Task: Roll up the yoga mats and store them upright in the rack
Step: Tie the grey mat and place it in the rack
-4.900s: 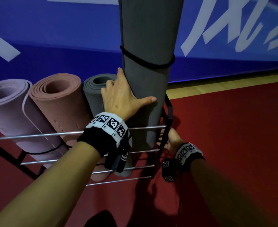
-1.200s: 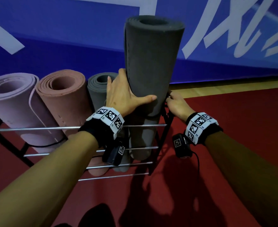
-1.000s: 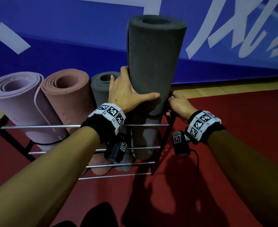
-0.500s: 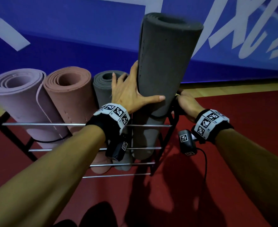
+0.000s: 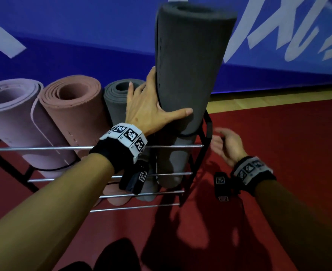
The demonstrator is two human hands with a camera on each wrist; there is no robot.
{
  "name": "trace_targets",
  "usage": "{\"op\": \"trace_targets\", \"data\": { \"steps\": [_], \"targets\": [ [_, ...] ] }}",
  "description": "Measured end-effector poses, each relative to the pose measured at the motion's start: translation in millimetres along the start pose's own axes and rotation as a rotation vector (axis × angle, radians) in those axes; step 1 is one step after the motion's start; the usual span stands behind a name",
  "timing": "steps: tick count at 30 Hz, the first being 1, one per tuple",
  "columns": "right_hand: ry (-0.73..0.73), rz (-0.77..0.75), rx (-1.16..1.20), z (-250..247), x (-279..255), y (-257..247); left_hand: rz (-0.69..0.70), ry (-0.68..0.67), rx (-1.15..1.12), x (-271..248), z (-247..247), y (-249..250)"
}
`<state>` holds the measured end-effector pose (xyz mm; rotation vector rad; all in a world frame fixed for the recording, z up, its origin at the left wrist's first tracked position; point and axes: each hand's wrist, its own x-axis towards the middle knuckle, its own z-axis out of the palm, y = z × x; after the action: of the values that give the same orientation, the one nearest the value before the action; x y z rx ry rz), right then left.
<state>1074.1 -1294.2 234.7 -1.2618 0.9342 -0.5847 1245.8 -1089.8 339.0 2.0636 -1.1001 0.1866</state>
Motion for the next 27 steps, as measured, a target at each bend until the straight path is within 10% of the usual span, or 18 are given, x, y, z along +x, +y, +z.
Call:
{"op": "trace_targets", "data": {
  "steps": [7,17,27],
  "targets": [
    [-0.137,0.250,-0.262,20,13,131,-0.003,-0.022,0.018,0,3,0],
    [-0.010,0.419,0.081,42,13,135,0.210,0.347,-0.371,5,12,35],
    [-0.006,0.472,0.184,50,11,145,0.154,0.360,-0.365,-6,38,24]
  ]
}}
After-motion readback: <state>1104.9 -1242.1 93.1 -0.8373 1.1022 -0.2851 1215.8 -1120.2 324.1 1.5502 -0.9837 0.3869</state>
